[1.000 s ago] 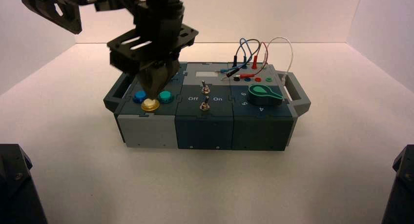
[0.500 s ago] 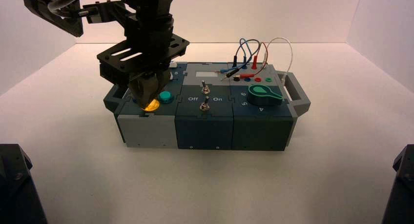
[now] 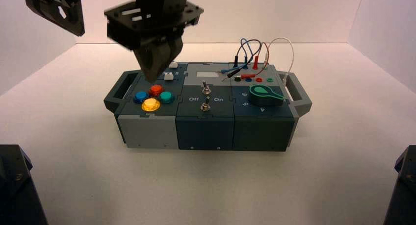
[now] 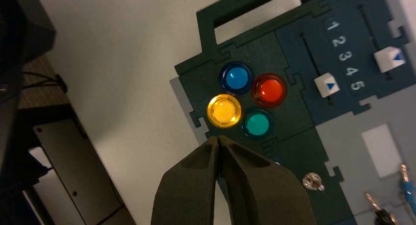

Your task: Push the yellow button with the right gripper.

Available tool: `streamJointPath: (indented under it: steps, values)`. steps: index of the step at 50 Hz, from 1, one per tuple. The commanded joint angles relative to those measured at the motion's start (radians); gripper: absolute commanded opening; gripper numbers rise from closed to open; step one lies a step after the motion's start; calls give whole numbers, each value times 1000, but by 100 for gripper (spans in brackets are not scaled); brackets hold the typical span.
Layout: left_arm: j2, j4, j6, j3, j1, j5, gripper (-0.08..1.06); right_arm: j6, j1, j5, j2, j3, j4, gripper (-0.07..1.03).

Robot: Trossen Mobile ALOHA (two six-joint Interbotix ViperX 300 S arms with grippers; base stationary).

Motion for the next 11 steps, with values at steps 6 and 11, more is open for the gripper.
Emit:
streamJointPath:
  steps: [6, 11]
  values:
    - [-3, 3, 3, -8, 3, -34, -3, 2, 0, 2, -63, -8, -2, -2]
    - [0, 2, 3, -8, 5, -37, -3, 2, -2, 2, -63, -6, -2, -2]
